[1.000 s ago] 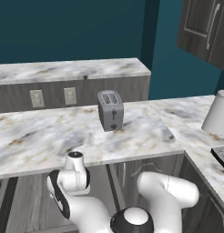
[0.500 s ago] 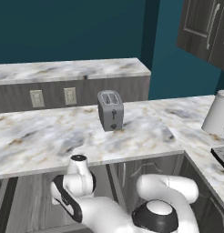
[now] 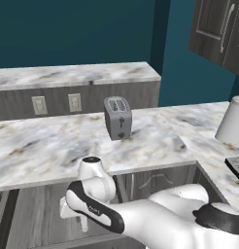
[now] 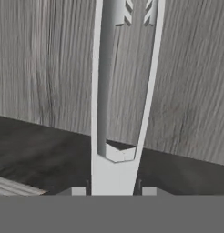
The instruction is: Take the tongs from the drawer on the left and place them on the dining counter next to the tray containing the kebab skewer.
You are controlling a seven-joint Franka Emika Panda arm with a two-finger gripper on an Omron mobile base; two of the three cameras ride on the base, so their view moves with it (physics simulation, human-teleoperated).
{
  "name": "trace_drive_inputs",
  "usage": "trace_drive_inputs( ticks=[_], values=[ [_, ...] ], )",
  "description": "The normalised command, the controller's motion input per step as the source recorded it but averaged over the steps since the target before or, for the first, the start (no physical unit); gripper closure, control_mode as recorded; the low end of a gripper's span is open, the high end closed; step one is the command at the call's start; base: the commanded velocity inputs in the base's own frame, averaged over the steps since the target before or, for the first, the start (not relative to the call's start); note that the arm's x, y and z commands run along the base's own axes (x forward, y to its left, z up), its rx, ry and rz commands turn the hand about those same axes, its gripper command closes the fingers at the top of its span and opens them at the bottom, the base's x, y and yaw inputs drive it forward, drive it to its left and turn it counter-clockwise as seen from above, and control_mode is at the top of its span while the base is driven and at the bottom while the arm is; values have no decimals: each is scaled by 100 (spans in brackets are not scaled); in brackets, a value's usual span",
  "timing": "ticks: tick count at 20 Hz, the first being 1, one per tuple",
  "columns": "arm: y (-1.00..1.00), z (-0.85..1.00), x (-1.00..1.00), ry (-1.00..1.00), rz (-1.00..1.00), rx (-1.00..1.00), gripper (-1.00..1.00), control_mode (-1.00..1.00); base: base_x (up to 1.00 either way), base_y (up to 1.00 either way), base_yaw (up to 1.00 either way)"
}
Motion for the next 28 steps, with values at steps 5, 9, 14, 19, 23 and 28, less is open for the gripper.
trace_drive_inputs(
  ticks=[5,9,14,19,23,28],
  values=[
    [-14,80,-54,0,2,0,100,-100,0,0,0],
    [-21,78,-48,-3,1,0,100,-100,0,0,0],
    [-30,90,-10,-6,0,0,100,-100,0,0,0],
    [-37,98,5,-3,0,0,100,-100,0,0,0],
    [-53,100,28,0,0,1,100,-100,0,0,0],
    [-66,84,54,0,0,3,100,-100,0,0,0]
  ],
)
